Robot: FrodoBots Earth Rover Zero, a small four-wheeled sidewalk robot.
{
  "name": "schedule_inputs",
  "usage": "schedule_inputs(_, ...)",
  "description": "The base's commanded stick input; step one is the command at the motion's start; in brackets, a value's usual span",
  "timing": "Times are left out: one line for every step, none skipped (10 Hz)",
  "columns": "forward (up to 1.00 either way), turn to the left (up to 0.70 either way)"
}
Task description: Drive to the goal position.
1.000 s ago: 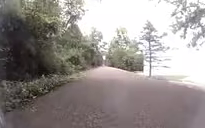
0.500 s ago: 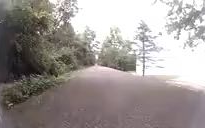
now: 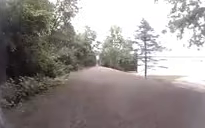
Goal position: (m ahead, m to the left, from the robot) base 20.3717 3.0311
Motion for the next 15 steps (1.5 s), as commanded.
schedule_inputs(0.7, 0.0)
schedule_inputs(0.7, 0.0)
schedule_inputs(0.7, 0.0)
schedule_inputs(0.7, 0.04)
schedule_inputs(0.7, 0.35)
schedule_inputs(0.7, 0.31)
schedule_inputs(0.7, 0.16)
schedule_inputs(0.7, 0.0)
schedule_inputs(0.7, 0.0)
schedule_inputs(0.7, 0.0)
schedule_inputs(0.7, 0.0)
schedule_inputs(0.7, 0.0)
schedule_inputs(0.7, 0.0)
schedule_inputs(0.7, 0.0)
schedule_inputs(0.7, 0.0)
